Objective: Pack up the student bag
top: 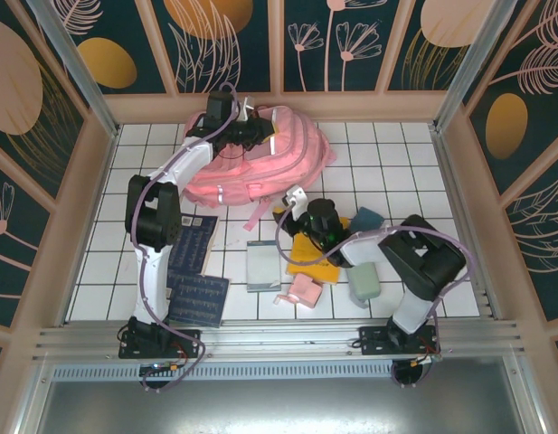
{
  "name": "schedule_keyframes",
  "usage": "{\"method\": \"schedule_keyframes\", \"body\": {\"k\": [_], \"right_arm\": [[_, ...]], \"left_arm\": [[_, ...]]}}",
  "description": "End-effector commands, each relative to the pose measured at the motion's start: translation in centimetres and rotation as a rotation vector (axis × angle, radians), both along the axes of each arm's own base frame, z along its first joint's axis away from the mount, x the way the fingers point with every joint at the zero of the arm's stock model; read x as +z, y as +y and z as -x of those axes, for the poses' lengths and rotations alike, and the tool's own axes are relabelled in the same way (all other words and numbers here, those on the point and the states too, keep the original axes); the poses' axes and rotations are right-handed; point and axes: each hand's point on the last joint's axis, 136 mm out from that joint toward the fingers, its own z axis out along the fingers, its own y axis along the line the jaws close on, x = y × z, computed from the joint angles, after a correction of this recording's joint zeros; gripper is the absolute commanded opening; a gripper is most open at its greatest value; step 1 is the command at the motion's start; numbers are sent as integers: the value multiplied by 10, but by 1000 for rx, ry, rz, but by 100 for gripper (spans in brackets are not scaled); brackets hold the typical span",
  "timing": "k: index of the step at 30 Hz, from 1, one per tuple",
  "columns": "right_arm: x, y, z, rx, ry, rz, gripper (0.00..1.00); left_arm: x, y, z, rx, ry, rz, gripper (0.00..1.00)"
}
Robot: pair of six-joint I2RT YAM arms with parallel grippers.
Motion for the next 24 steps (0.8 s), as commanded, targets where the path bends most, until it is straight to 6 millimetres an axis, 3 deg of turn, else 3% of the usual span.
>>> {"method": "schedule_keyframes", "body": {"k": [1, 14, 24], "right_arm": [[24, 16, -3, 66, -119, -81, 34], [-5, 32, -39, -42, -12, -72, 34], [-23, 37, -38, -65, 43, -82, 33]], "left_arm": [[76, 0, 9, -27, -177, 87, 0], [89, 1, 8, 3, -155, 138, 0], [103, 5, 8, 14, -162, 165, 0]]}}
